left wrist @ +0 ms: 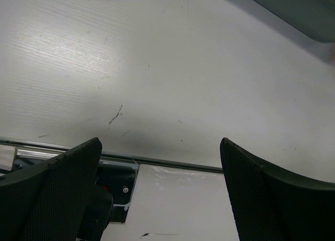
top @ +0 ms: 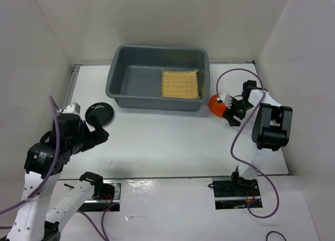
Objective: Place the mixed dishes into the plastic bin
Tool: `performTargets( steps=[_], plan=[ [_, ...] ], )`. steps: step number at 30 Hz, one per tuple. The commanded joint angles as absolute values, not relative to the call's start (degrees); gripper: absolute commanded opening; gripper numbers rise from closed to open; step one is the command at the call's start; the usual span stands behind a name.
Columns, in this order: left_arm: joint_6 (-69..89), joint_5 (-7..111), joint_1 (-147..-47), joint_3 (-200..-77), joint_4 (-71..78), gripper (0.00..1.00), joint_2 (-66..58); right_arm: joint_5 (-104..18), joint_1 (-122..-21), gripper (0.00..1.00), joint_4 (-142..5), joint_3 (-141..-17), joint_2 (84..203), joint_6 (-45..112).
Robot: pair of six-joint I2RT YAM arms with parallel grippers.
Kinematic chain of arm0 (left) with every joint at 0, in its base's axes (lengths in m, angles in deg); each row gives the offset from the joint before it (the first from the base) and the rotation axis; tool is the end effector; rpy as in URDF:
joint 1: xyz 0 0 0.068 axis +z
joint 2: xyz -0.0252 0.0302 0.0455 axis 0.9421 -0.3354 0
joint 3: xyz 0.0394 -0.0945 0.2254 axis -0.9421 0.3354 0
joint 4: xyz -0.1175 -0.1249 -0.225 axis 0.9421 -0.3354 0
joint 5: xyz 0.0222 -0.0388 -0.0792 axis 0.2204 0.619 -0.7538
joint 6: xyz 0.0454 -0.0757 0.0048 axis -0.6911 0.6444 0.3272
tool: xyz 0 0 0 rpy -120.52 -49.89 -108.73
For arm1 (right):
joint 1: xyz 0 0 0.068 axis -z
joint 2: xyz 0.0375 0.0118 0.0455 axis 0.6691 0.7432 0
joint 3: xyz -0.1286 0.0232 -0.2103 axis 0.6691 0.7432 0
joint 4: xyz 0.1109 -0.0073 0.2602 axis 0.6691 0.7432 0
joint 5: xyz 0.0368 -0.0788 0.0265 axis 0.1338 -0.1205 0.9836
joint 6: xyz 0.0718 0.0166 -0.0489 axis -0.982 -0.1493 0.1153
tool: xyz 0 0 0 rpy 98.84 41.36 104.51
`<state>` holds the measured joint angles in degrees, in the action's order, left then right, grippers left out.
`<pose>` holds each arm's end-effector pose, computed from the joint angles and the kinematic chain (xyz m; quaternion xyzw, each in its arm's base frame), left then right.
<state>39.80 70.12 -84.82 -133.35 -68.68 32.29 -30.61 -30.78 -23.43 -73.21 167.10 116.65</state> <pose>0.1546 -0.0257 0.3414 -0.2430 0.8776 -0.1179 0.3960 0.3568 -0.0440 0.0923 -0.5402 0.8205 0.0678 0.1741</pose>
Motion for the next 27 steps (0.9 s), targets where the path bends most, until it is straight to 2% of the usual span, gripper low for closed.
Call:
performTargets(
  steps=[1, 8, 14, 17, 25, 27],
  plan=[
    [40.5, 69.4, -84.6, -133.4, -67.4, 1.00, 32.3, -28.6, -31.2, 0.85, -24.8, -74.3, 162.6, 118.9],
    [40.5, 69.4, -84.6, -133.4, -67.4, 1.00, 32.3, -27.0, -31.2, 0.85, -27.4, -73.1, 160.9, 119.4],
    [40.5, 69.4, -84.6, -132.8, -67.4, 1.00, 32.3, -28.1, -33.6, 0.85, -27.6, -75.8, 167.0, 117.0],
    [40.5, 69.4, -84.6, -132.8, -68.0, 1.00, 32.3, -28.1, -34.3, 0.82, -25.6, -77.6, 169.8, 117.0],
    [41.1, 69.9, -84.6, -132.8, -69.0, 1.00, 32.3, -29.7, -36.1, 0.82, -26.1, -78.9, 172.9, 116.5],
    [41.1, 69.9, -84.6, -132.8, -69.0, 1.00, 32.3, -30.2, -36.6, 0.80, -26.1, -78.9, 173.5, 115.9]
  ],
)
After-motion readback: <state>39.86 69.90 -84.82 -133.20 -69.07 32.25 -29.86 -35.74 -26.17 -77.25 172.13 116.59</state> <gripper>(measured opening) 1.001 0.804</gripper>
